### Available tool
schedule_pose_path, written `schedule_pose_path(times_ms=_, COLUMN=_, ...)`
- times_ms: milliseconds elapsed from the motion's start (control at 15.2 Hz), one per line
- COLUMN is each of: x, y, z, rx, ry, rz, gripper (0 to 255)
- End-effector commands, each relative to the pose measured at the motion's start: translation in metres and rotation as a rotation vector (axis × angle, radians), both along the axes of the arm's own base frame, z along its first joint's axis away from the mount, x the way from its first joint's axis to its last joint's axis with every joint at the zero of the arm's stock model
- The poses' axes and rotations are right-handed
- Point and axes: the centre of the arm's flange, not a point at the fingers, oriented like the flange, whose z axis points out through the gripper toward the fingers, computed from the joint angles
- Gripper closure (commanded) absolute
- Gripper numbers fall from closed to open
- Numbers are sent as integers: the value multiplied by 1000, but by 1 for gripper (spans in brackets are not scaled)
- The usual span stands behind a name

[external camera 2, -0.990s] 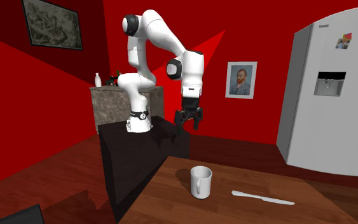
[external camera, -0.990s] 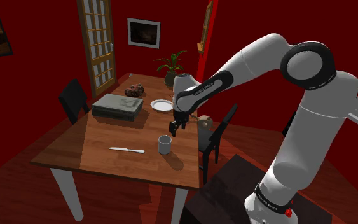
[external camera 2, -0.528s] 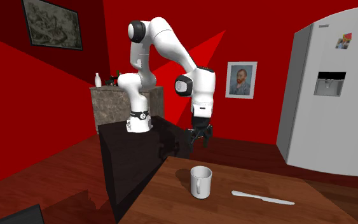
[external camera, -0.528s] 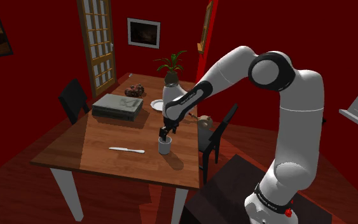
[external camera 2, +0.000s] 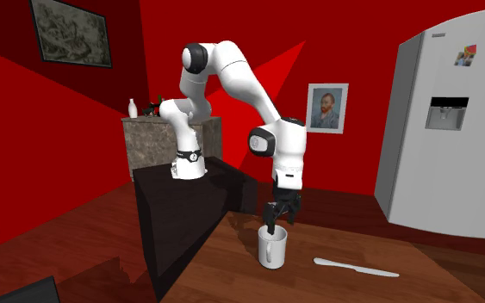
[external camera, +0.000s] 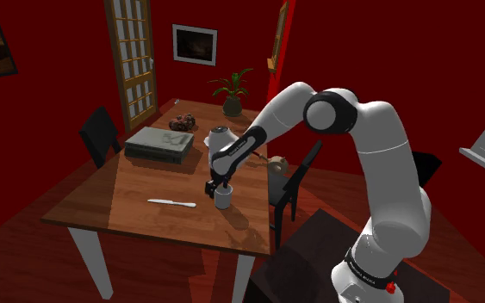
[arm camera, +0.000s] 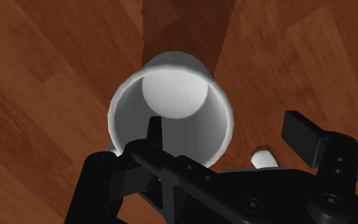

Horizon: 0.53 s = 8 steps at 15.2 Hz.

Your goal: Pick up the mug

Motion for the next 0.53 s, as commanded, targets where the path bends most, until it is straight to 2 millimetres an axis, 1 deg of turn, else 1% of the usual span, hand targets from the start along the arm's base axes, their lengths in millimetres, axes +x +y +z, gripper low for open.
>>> schedule_pose_path(times_ms=0, x=0, y=1, z=-11, rx=0, ry=-1, rz=0, gripper=0)
schedule_pose_path(times_ms=198, x=0, y=1, z=-27, rx=0, ry=-1, rz=0, gripper=0)
schedule_pose_path(times_ms=264, x=0, y=1, z=-30, rx=0, ry=-1, rz=0, gripper=0)
schedule_pose_path(times_ms=396, x=0, y=1, z=-30, rx=0, ry=-1, rz=0, gripper=0)
schedule_pose_path(times_ms=462, x=0, y=1, z=-30, rx=0, ry=-1, rz=0, gripper=255)
